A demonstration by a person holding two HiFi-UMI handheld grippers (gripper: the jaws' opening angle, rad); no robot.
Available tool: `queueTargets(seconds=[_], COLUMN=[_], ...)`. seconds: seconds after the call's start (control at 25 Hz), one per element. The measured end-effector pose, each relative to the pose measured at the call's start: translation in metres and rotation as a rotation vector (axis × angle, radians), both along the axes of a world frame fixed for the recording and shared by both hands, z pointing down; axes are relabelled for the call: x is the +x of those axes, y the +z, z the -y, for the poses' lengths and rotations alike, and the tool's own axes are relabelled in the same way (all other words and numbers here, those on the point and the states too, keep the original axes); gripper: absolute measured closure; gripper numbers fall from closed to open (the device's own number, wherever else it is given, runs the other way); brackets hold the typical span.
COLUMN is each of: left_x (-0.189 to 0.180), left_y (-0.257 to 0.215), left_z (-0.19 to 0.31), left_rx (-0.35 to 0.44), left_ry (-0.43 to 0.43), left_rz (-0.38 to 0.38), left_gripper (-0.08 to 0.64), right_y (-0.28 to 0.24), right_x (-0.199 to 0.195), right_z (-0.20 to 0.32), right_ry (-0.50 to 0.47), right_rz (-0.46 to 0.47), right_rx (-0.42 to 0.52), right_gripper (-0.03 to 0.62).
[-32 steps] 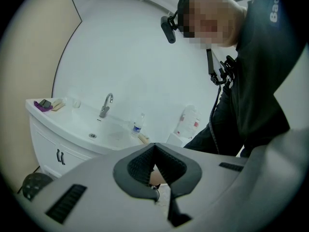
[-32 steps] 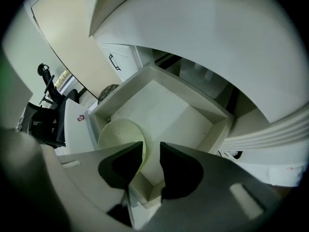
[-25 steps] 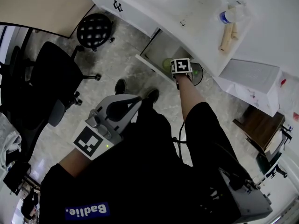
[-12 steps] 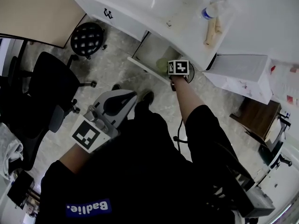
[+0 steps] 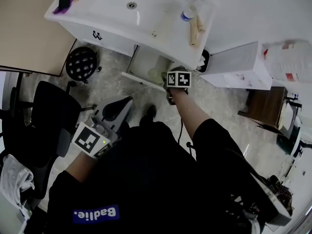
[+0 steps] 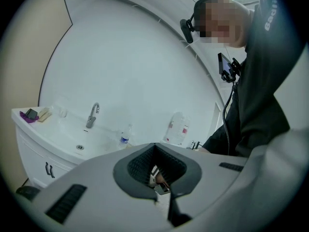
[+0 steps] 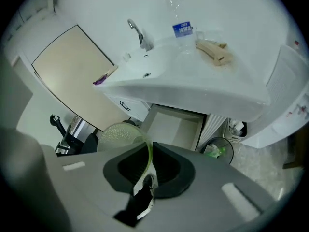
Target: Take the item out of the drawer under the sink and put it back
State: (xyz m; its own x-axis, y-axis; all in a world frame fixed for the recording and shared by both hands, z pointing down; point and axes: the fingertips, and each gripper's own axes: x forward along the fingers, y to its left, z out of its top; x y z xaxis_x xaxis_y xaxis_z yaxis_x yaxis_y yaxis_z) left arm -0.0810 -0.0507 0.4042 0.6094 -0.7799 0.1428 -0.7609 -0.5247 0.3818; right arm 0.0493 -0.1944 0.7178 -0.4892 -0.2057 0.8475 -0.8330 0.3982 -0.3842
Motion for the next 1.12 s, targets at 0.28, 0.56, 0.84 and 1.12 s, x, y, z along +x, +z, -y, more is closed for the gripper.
queueTargets(seconds=[0.28, 0.56, 0.84, 1.12], left_x=[0.007, 0.021, 0.038, 0.052], left_y=[-0.017, -0.026, -0.036, -0.035], left_z=[0.010, 0.017, 0.021, 0.018], left_rx=[0.058, 0.087, 0.101, 0.087], left_ry=[0.030, 0.107, 0.170, 0.199], left_rz=[0.009, 0.027, 0.036, 0.083], left_gripper=[0.569, 0.569, 0.569, 0.569], right_y=[-0.063, -0.137, -0.211, -0.271], right_x=[-0.010, -0.028, -0.020, 0.002], right_z=[-0.032, -0.061, -0.074, -0.090], right_ry=[-0.038, -0.059, -0.055, 0.004], right_rz=[0.090, 0.214, 0.267, 0.323], right_rx=[0.076, 0.177, 0.329, 0.447], right_gripper=[0.568, 0.568, 0.569, 0.569])
